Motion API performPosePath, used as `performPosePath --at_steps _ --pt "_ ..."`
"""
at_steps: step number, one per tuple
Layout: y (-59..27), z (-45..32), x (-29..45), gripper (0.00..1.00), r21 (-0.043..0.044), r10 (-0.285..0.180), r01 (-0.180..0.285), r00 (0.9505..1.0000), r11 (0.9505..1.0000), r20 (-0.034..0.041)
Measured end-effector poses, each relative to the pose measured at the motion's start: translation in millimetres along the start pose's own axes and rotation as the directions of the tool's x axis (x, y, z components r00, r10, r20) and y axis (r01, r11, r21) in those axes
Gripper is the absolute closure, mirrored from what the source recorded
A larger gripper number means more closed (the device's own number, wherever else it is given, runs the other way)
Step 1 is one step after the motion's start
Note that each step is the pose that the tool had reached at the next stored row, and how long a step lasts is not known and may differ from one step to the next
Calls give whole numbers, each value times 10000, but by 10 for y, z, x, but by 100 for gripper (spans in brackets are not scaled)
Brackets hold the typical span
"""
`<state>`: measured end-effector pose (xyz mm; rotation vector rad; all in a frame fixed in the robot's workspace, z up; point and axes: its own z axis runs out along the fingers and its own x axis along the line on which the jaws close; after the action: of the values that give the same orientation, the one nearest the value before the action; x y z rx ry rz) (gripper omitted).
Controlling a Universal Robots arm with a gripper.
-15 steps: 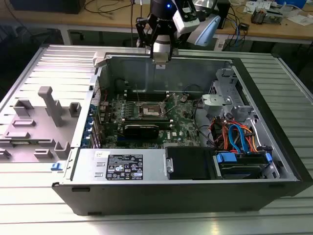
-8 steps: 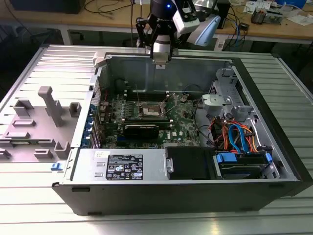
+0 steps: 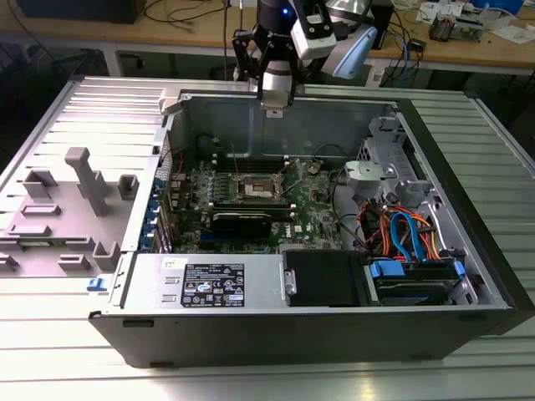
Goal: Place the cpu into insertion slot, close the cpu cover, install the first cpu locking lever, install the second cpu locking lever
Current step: 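Place the cpu into insertion slot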
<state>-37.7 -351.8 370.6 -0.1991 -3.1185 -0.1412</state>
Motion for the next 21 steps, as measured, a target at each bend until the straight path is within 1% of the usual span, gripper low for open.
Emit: performPosePath --at_steps 4,5,6,9,21 --pt "-36 -1 -5 46 0 32 -32 10000 10000 3" --pt "-38 1 -5 46 1 144 -144 9999 9999 13" --pt "-39 6 -6 46 -4 417 -417 9991 9991 37" --pt "-43 10 -6 46 -13 588 -588 9983 9983 53" --pt "-45 9 -6 46 -9 607 -607 9981 9982 54"
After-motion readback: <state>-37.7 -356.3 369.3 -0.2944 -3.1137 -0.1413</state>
